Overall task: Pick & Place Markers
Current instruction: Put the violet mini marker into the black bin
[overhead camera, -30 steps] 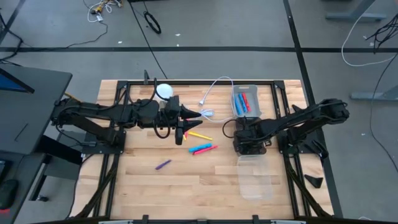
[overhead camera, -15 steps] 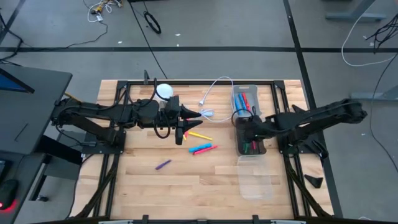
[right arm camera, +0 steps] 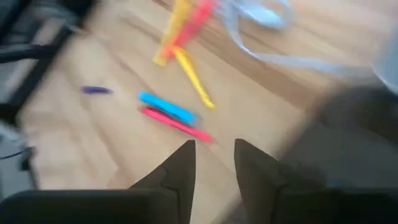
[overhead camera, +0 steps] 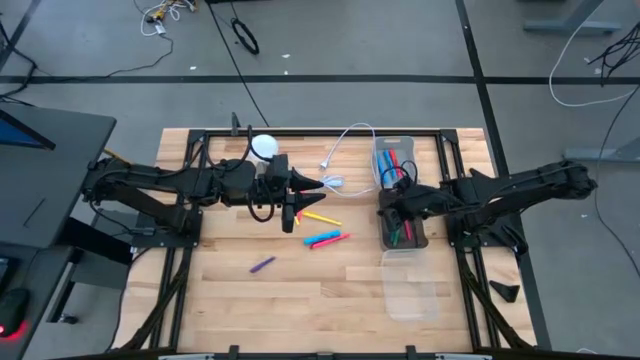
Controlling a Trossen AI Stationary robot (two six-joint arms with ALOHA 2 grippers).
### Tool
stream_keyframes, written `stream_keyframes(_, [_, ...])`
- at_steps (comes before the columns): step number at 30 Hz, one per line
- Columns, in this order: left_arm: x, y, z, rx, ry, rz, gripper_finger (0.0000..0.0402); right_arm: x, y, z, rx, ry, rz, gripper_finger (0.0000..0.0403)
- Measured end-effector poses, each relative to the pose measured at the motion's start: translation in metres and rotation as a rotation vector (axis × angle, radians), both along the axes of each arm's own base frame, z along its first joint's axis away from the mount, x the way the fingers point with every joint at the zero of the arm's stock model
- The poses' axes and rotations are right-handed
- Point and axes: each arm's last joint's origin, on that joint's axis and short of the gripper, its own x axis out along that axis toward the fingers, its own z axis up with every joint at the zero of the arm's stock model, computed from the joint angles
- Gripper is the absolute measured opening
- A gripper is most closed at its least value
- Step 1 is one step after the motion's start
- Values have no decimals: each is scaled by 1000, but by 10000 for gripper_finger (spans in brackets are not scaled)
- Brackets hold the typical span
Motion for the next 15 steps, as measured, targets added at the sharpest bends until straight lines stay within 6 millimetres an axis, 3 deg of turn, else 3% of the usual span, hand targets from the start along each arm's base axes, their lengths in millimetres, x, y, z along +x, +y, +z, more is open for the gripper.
stream_keyframes(6, [0, 0, 0, 0, 0, 0, 142, 18, 3, 25, -157, -290, 148, 112])
stream_keyframes(15, [0, 0, 0, 3, 0, 0, 142, 28, 5, 68, -280, -725, 217, 112])
